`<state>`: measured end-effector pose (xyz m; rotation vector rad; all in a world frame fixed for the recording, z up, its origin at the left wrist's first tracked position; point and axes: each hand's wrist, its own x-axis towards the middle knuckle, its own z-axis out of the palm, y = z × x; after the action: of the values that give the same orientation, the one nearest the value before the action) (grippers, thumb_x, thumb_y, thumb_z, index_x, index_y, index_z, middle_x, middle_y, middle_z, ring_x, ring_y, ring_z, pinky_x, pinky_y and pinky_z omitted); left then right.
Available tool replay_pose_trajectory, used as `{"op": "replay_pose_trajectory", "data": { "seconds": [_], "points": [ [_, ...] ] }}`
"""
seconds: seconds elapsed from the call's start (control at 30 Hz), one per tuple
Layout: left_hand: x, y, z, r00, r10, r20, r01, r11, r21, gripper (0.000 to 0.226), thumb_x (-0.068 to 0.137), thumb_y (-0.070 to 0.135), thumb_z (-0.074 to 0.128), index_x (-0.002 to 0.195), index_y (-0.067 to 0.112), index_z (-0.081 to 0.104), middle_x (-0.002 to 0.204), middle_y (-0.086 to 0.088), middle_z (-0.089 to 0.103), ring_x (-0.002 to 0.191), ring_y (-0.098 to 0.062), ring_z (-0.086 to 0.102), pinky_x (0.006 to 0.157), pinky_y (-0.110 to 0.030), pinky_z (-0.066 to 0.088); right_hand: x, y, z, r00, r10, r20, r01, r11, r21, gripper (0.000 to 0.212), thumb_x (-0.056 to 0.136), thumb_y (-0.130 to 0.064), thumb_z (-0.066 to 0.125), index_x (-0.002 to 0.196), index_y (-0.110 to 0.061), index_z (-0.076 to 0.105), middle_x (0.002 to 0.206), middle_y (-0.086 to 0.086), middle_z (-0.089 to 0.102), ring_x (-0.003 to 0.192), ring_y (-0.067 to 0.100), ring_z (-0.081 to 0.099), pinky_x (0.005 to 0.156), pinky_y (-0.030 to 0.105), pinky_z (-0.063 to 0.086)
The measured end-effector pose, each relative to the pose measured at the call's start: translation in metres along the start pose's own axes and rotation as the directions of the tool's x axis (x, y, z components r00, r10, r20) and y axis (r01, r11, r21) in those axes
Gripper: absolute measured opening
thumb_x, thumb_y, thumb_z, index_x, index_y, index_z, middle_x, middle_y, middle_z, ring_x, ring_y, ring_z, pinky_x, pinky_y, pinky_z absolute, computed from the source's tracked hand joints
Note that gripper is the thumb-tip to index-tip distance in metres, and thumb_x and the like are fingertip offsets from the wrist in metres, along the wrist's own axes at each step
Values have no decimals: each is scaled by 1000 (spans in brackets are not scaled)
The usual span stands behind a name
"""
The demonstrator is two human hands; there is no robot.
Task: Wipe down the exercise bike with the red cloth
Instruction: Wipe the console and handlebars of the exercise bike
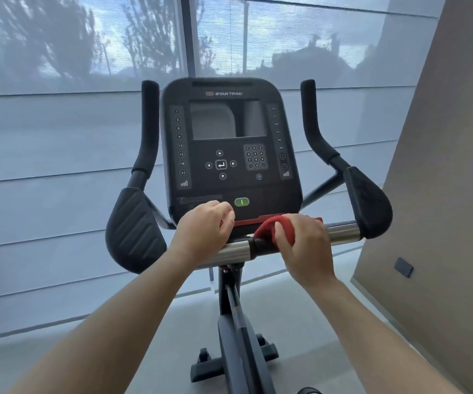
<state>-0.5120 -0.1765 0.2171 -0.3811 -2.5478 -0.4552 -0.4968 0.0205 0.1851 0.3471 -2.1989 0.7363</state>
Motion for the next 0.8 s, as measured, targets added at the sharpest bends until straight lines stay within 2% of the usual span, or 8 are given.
{"op": "replay_pose_trajectory", "data": {
  "seconds": [0.1,0.17,0.3,0.37,0.53,0.6,0.7,0.8],
  "points": [
    [1,-2,0,1000,17,20,-16,1000,-14,28,95,31,38,92,19,62,86,4,62,81,-17,57,66,-36,50,19,10,-27,932,351,-92,-324,920,221,27,96,-31,42,88,-13,60,75,-3,61,76,19,60,78,39,50],
    [2,-4,1,999,20,31,-20,1000,-20,27,95,32,38,92,21,62,87,5,62,82,-16,57,65,-35,49,32,16,-47,893,433,-120,-394,883,255,27,97,-33,41,91,-15,60,75,-4,60,76,16,59,78,40,53],
    [13,-1,6,999,-3,47,5,999,-53,23,95,34,41,97,28,63,90,13,59,85,-12,57,63,-28,44,40,12,-71,933,306,-188,-289,951,112,32,98,-34,40,102,-9,59,88,7,65,85,24,61,85,48,52],
    [19,5,10,999,2,49,1,997,-80,23,95,35,42,98,28,63,90,13,58,85,-11,56,63,-27,42,37,9,-77,963,196,-186,-196,980,22,35,96,-35,39,101,-8,60,86,5,64,82,23,60,85,51,50],
    [23,20,22,994,49,95,-37,992,-123,26,95,37,39,100,28,63,98,11,61,86,-11,54,64,-29,44,22,16,-84,992,54,-117,-74,983,-166,36,93,-37,37,96,-12,62,84,3,66,76,15,55,88,39,42],
    [24,21,22,993,53,101,-41,992,-121,28,96,37,38,100,27,63,100,9,62,89,-13,56,68,-31,47,21,22,-83,997,4,-72,-20,973,-230,36,92,-39,35,92,-15,61,84,0,65,74,13,53,85,35,36],
    [26,21,23,993,35,109,-22,993,-120,29,96,38,36,100,26,63,100,7,61,93,-16,58,71,-33,49,21,24,-63,996,8,88,17,960,-281,25,92,-36,44,90,-17,60,84,-2,63,78,18,56,85,36,35],
    [25,23,25,993,48,110,-36,994,-102,31,96,38,36,101,25,63,102,6,62,92,-16,58,67,-31,46,11,18,-29,979,45,199,2,973,-230,25,93,-40,46,100,-21,61,98,-4,64,93,18,57,96,40,33]
  ]
}}
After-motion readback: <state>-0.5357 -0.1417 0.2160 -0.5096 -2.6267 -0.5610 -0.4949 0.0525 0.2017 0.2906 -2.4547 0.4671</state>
